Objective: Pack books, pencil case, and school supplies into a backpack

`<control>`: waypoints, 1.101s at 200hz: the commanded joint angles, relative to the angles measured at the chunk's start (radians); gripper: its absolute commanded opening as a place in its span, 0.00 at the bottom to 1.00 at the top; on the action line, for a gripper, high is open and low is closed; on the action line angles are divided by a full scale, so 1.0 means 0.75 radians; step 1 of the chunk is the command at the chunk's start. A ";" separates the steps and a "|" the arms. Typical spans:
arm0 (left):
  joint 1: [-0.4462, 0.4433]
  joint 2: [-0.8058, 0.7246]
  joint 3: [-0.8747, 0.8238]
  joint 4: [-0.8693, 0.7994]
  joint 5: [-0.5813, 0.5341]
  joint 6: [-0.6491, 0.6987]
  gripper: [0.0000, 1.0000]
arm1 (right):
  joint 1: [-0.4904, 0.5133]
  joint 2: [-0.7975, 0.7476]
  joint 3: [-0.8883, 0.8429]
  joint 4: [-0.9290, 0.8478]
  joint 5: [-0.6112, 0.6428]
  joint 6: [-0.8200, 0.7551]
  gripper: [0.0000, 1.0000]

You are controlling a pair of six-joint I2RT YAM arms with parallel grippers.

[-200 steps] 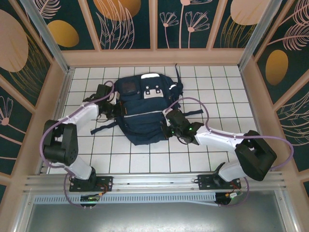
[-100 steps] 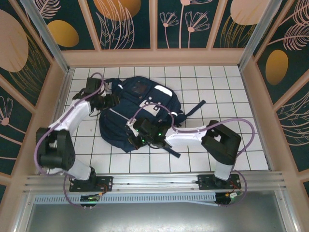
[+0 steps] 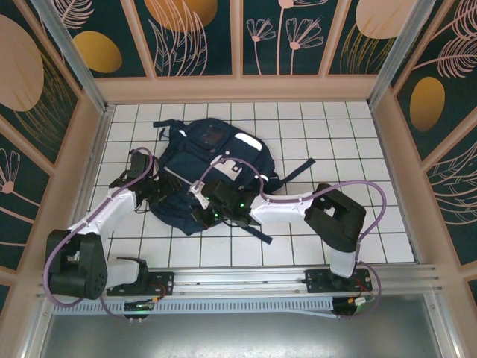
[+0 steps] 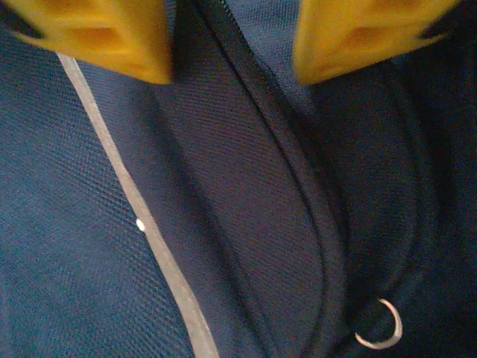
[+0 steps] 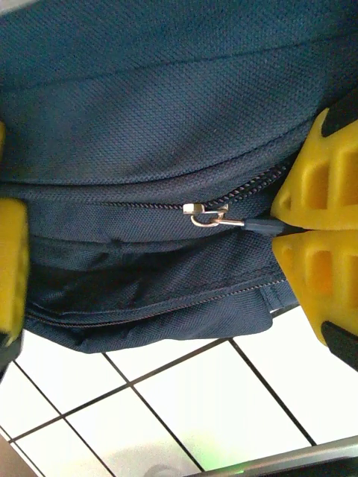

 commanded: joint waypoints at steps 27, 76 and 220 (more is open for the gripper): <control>-0.007 0.086 0.126 -0.030 -0.192 0.126 0.00 | 0.034 -0.054 -0.052 -0.070 0.160 -0.042 0.00; 0.040 0.131 0.219 -0.099 -0.220 0.351 0.00 | -0.175 -0.304 -0.368 -0.196 0.408 -0.033 0.00; 0.042 0.287 0.275 -0.085 0.010 0.692 0.00 | -0.605 -0.263 -0.322 -0.198 0.385 -0.126 0.11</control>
